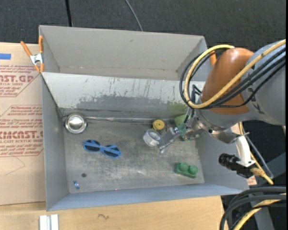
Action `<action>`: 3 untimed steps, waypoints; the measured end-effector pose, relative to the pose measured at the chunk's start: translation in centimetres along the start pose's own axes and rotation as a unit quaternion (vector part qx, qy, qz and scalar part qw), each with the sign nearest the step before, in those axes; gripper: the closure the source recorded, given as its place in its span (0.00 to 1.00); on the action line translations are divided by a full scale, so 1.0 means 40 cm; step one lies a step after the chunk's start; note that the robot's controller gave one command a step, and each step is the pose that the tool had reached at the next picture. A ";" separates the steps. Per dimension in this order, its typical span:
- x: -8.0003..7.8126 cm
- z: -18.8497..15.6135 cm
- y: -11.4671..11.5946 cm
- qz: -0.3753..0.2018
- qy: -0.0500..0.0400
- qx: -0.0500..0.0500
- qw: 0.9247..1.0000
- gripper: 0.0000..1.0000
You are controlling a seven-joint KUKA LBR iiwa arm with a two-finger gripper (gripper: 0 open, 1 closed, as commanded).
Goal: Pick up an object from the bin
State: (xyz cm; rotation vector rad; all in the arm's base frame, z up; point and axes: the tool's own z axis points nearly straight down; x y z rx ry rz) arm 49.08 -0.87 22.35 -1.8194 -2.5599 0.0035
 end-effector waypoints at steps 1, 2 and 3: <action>0.002 0.180 0.226 -0.084 0.000 0.000 0.996 0.00; 0.211 0.195 0.340 -0.082 0.002 -0.002 0.997 0.00; 0.364 0.365 0.223 -0.139 0.002 0.001 0.990 0.00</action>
Offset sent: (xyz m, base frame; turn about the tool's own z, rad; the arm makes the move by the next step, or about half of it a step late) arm 0.0847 0.0289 -0.0686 -0.1647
